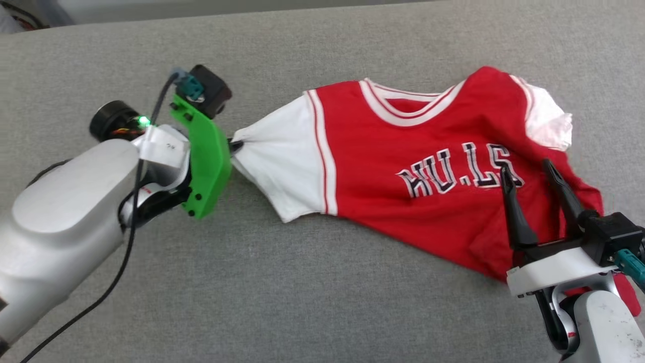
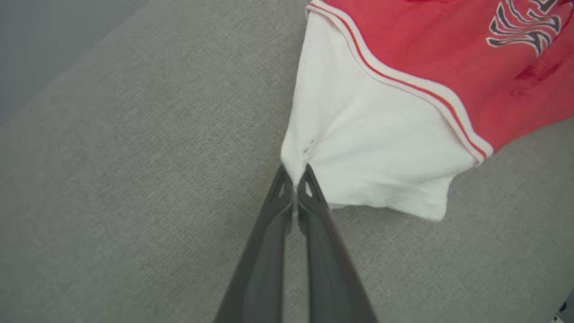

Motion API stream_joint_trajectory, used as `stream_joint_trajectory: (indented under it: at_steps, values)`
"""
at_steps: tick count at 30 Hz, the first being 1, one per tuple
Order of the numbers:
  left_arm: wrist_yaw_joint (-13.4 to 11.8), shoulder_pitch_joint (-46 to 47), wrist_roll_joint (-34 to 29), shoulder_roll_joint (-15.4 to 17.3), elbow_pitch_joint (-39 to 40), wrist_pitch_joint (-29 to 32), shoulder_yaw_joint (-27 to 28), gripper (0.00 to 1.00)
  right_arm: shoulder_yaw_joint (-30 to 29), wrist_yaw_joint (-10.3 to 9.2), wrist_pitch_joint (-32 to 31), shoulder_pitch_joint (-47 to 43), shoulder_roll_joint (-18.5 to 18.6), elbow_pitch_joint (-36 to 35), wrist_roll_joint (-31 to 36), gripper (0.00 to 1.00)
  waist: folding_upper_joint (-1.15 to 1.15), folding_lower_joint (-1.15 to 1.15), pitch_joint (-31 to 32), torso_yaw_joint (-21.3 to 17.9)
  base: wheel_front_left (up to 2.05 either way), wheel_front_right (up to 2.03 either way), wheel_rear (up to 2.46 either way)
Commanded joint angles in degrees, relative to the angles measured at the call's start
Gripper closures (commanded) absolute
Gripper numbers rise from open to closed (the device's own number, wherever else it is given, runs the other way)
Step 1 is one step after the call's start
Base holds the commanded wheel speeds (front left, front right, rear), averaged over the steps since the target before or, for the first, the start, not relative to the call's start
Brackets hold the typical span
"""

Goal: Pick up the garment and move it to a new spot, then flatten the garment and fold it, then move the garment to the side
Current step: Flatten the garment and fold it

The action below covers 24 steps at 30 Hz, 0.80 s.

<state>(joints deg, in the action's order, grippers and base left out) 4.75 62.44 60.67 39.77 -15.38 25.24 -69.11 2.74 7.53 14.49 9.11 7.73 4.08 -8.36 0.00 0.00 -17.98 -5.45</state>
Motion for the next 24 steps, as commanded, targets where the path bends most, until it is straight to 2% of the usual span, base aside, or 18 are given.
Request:
stream_joint_trajectory:
  at_steps: [1, 6, 11, 17, 24]
  values:
    - [-1.06, -1.39, 0.94, 2.11, 0.66, -0.3, 0.59, 1.0, -0.13, -0.04, 0.51, -0.79, 0.34, 0.08, 0.38, 0.0, 0.0, 0.0, 2.07, 2.12, 0.0, 0.0, 0.0]
    - [-4.4, -4.86, 3.43, 8.37, 1.84, -0.88, 2.16, 1.0, -0.26, -0.04, 0.51, -1.28, 0.68, 0.02, 0.43, 0.0, 0.0, 0.0, 2.39, 2.54, 0.0, 0.0, 0.0]
    - [-6.36, -8.35, 5.68, 11.03, -1.18, -1.62, 2.63, 1.0, -0.1, -0.04, 0.51, -1.39, 0.9, 0.3, 0.46, 0.0, 0.0, 0.0, 2.02, 2.06, 0.0, 0.0, 0.0]
    - [-7.21, -12.08, 7.71, 9.82, -7.54, -3.36, 2.46, 1.0, -0.34, -0.04, 0.51, -1.14, 1.48, 0.91, 0.5, 0.0, 0.0, 0.0, 1.19, 0.98, 0.0, 0.0, 0.0]
    - [-6.36, -14.3, 8.28, 5.94, -16.01, -7.23, 2.45, 1.0, -0.6, -0.04, 0.51, -0.82, 1.96, 1.55, 0.54, 0.0, 0.0, 0.0, 0.27, 0.35, 0.0, 0.0, 0.0]
